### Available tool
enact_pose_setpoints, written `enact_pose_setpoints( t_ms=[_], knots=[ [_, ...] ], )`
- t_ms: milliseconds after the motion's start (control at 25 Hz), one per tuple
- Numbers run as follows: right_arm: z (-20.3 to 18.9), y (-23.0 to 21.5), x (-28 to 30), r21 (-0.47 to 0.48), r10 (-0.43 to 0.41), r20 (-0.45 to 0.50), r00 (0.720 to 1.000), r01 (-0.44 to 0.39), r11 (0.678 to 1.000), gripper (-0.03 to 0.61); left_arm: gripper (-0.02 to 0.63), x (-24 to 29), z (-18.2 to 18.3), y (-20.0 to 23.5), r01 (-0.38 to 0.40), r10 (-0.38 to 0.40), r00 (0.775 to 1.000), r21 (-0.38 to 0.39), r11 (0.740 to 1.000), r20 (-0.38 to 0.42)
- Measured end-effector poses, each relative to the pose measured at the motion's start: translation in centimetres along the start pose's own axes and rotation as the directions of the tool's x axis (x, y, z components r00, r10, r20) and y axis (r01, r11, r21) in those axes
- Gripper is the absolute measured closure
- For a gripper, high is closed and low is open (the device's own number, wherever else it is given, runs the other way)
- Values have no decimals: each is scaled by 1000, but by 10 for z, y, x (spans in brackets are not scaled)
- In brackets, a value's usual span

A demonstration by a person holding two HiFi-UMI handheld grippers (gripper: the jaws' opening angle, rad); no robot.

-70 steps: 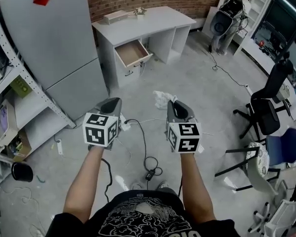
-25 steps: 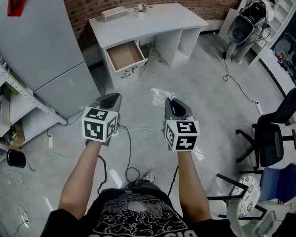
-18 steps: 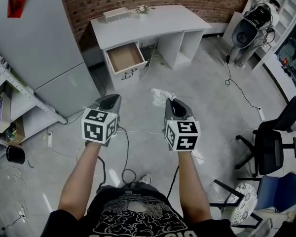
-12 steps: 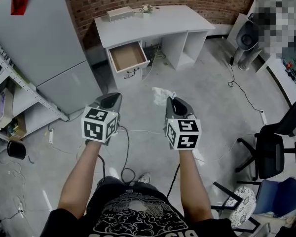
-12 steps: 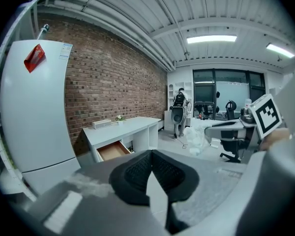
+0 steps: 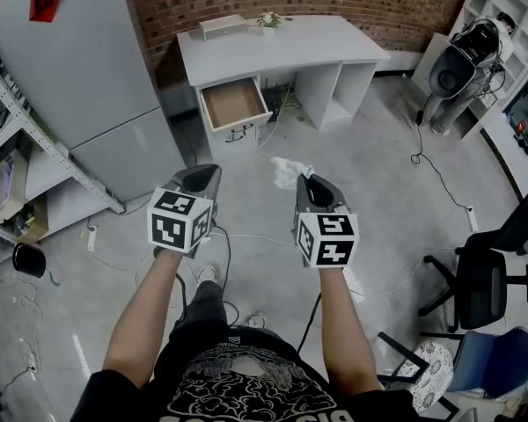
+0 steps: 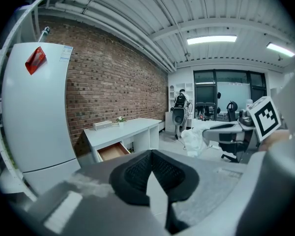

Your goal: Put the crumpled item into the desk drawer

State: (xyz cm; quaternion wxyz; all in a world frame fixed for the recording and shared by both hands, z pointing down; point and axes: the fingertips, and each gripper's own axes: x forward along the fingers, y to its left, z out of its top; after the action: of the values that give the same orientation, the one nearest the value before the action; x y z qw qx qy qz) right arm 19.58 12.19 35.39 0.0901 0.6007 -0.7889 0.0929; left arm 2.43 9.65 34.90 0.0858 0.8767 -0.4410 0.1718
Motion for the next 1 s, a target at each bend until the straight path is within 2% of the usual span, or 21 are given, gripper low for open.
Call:
enact_pose_setpoints(
  t_ms=[440,1000],
  knots=[
    [0,0,47,-17,44,-8,999,-45,999,561,614,29,-5,25,-25,25,1000,-27,999,-6],
    [15,-6,146,-45,85,-45,995,-87,995,561,614,92,8,101,-69,68,998,-65,996,-7]
  ],
)
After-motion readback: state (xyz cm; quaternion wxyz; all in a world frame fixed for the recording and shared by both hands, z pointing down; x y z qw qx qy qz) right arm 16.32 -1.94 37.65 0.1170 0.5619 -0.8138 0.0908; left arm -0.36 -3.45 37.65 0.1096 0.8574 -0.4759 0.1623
